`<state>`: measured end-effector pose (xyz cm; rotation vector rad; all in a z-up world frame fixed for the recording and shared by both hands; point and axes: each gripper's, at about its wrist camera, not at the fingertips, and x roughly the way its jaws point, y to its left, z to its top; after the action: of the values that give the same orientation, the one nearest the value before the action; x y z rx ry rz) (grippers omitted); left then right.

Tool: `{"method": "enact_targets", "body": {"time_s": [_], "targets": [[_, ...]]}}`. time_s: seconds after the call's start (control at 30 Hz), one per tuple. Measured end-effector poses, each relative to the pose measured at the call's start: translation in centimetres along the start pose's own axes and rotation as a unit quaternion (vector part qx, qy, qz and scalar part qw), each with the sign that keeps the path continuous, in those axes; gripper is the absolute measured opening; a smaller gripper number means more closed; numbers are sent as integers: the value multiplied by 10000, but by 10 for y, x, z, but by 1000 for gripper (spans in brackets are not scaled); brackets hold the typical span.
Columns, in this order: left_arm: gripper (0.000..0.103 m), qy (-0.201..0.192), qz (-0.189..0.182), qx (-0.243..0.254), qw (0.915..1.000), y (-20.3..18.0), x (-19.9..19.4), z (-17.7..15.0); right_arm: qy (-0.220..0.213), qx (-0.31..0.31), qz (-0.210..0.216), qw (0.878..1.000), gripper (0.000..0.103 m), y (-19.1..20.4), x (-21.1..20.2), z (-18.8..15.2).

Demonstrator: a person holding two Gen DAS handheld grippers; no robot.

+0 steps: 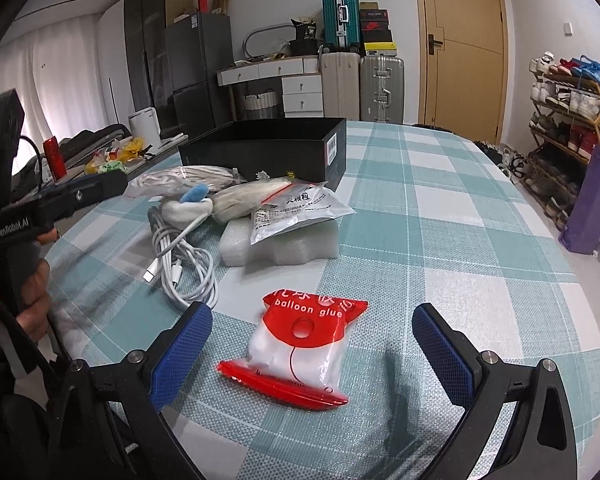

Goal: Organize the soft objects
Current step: 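Grasp the red balloon glue packet with the right gripper while the left grasps the white rope bag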

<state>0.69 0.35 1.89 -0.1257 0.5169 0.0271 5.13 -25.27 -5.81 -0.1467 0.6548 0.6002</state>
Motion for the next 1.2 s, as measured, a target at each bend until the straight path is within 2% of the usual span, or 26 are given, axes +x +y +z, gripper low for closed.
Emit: {"method": "enact_targets", "body": {"time_s": [0.1,0.23,0.4,0.57,0.9,1.2], "targets": [[103,52,46,10,10000,-2,3,3,76,10,56,10000,91,0,3,-1],[103,131,37,-6,9999,-1,7,7,97,17,107,9999,86,0,4,-1],[103,175,-42,0,9998,-3,11,10,162,-61,255,9995,58,3,7,-2],[103,148,-103,-25,9998,-4,12,13,101,-175,287,9994,42,6,6,-2],[103,365,-116,14,9993,-11,23,23,-323,-198,276,9989,41,6,-11,10],[103,774,125,33,9969,-10,50,29,-570,-189,335,9976,41,3,-15,32]]}}
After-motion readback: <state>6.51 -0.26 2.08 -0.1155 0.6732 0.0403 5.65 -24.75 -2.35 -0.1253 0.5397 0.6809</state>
